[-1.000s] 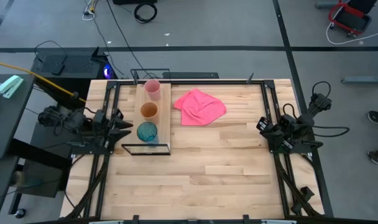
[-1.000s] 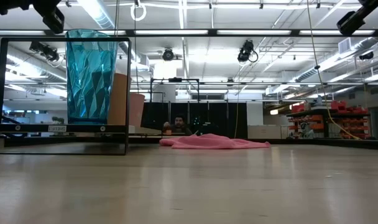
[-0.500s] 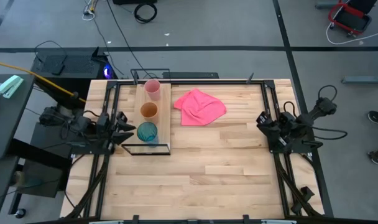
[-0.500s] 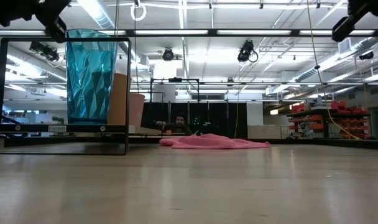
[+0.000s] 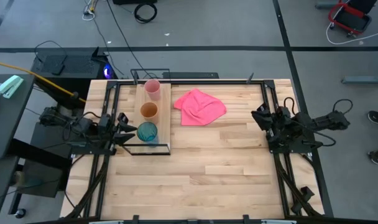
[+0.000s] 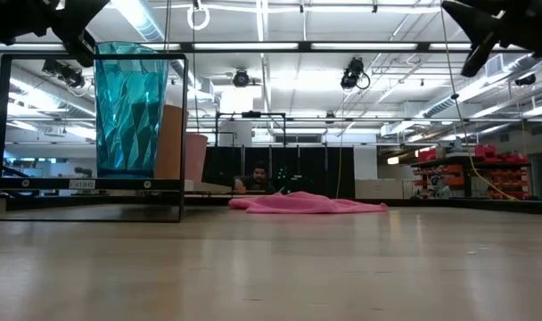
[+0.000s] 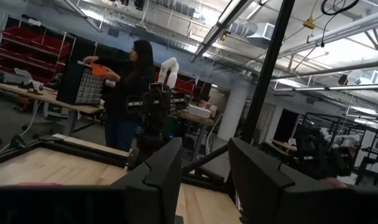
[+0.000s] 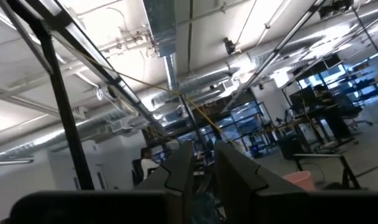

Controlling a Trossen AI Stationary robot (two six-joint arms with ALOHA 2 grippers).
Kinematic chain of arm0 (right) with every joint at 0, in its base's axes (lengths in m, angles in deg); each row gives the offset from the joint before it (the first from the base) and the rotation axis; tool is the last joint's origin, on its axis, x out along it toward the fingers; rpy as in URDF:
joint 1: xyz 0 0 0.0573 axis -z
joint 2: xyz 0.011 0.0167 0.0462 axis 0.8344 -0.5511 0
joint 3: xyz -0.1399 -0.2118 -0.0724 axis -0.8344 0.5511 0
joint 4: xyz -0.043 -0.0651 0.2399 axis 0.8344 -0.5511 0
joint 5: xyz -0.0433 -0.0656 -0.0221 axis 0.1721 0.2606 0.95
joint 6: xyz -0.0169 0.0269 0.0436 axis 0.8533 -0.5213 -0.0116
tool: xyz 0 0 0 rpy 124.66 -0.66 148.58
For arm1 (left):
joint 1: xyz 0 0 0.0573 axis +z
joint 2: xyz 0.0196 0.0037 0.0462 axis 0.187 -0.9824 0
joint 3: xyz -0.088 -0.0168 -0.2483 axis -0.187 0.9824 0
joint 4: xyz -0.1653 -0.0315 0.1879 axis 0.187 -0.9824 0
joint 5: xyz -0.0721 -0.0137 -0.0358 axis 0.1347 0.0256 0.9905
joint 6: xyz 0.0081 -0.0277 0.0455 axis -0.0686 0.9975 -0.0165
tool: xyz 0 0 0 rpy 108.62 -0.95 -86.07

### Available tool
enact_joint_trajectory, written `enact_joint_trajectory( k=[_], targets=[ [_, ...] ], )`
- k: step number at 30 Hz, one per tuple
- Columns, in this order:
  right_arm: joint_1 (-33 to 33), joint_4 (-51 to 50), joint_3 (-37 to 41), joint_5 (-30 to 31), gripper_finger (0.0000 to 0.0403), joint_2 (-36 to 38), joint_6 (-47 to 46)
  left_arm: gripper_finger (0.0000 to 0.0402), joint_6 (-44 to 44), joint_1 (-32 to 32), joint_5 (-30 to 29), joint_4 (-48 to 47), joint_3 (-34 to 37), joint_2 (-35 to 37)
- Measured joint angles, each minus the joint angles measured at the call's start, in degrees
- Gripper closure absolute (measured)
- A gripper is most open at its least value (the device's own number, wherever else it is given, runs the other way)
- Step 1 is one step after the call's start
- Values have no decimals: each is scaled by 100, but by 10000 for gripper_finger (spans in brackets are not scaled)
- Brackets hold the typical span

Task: Stack small to large cups/mugs on shelf
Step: Return to Home Position

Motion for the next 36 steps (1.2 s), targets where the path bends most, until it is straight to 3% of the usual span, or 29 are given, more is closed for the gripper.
enact_joint_trajectory(
  k=[11,18,22,26,36],
  targets=[
    [1011,-402,-2,-965,330,0,-737,251,17,0,0,-13,0,-15],
    [1176,-438,-2,-1123,330,-2,-770,258,-156,0,-17,-22,0,-15],
    [1253,-438,-2,-1123,330,0,-682,262,-504,95,-360,-22,-2,-13],
    [1342,-440,-2,-1123,330,0,-675,258,-726,376,-663,-39,-2,-13],
    [1361,-591,-2,-1121,330,-1,-522,249,-1089,1619,-697,-59,-2,-13]
  ],
)
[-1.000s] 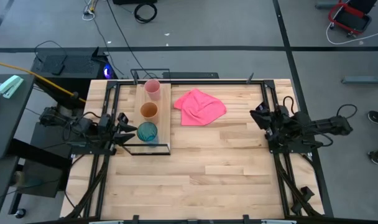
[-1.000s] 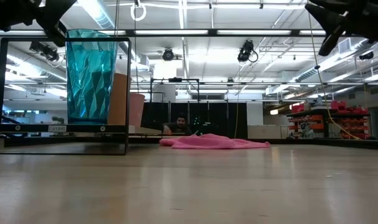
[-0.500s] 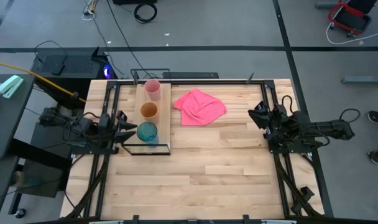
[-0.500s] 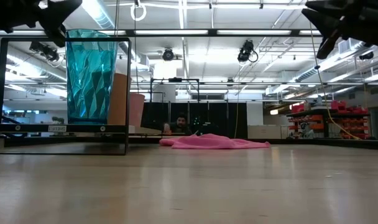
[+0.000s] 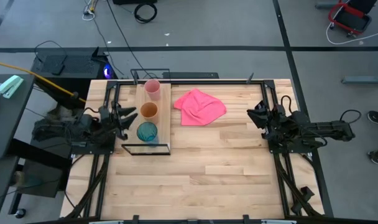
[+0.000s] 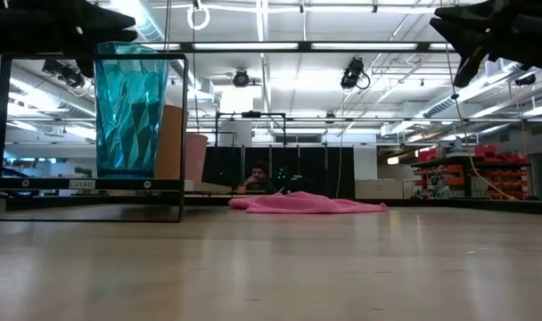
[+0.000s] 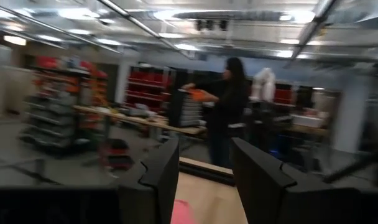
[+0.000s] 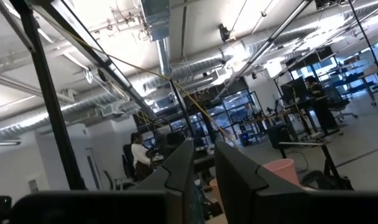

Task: Stack small to large cups/mugs on shelf
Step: Return to Home Position

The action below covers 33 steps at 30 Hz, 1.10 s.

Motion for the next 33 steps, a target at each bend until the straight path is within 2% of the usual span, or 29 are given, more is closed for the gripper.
enact_joint_trajectory(
  k=[11,19,24,29,33],
  targets=[
    [-2,-94,0,2,330,-1,102,253,-454,1943,-546,-2,-2,0],
    [-4,-92,0,48,330,0,260,251,-360,3459,-371,-35,-2,2],
    [-4,-94,0,48,330,1,250,259,-95,4394,439,-40,-2,1],
    [-4,-101,0,48,330,-1,195,261,370,5224,1867,-123,-7,0],
    [-4,-105,0,48,330,0,190,256,671,5590,2901,-508,-7,0]
  ],
)
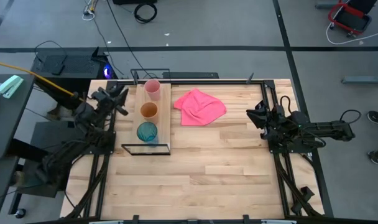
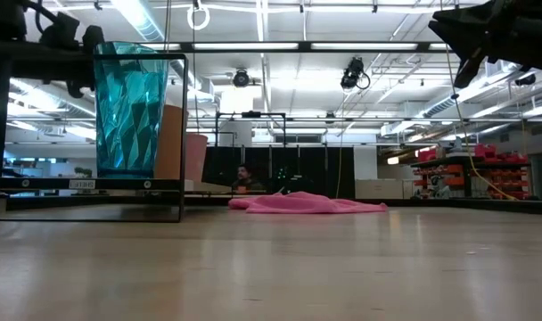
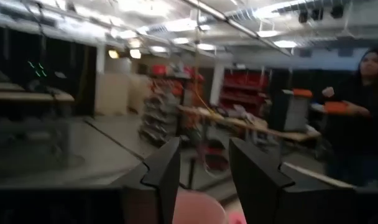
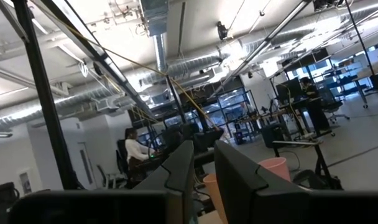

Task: Stack small to large cups/mugs on shelf
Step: Return to Home Position

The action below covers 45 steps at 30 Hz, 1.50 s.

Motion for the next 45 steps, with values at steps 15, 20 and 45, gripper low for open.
enact_joint_trajectory(
  k=[15,20,45],
  targets=[
    [0,-588,0,0,330,-1,266,262,-60,96,-188,-1127,0,0],
    [0,-831,0,0,330,1,542,257,-189,96,-564,-1186,0,0],
    [0,-1746,0,555,330,1,1430,251,-512,93,-567,-1409,0,-2]
  ],
)
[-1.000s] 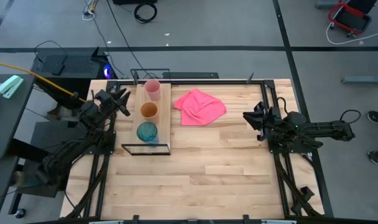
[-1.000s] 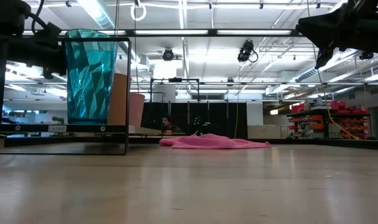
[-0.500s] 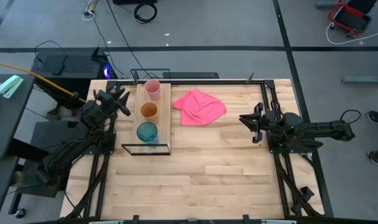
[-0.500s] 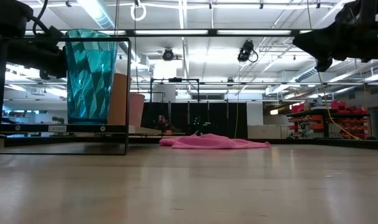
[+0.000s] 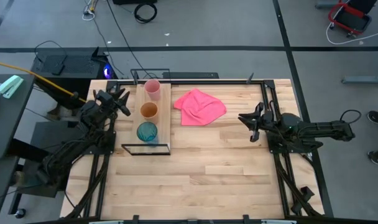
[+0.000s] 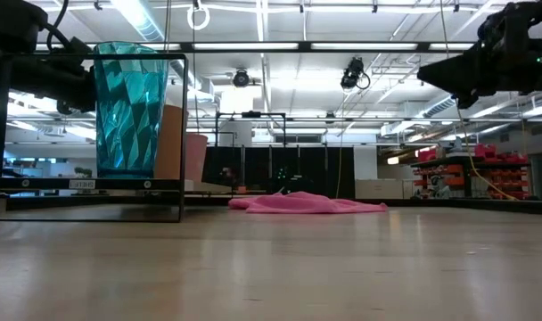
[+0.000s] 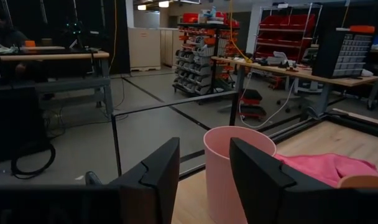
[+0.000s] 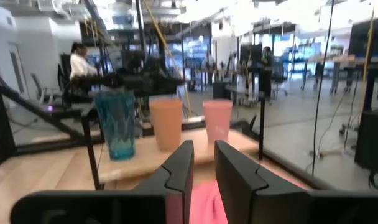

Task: Stack small to large cups/mugs on shelf
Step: Return to Home Position

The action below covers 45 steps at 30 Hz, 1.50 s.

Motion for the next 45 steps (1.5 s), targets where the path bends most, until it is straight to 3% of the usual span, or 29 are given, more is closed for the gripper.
enact_joint_trajectory(
  k=[6,14,45],
  targets=[
    [0,-625,0,-2,330,-2,-408,256,2,0,0,4,0,0],
    [2,-702,0,-2,330,-2,-880,260,0,0,0,4,0,0],
    [1,-700,0,-2,330,-2,-875,254,-2,0,2,4,4,0]
  ],
)
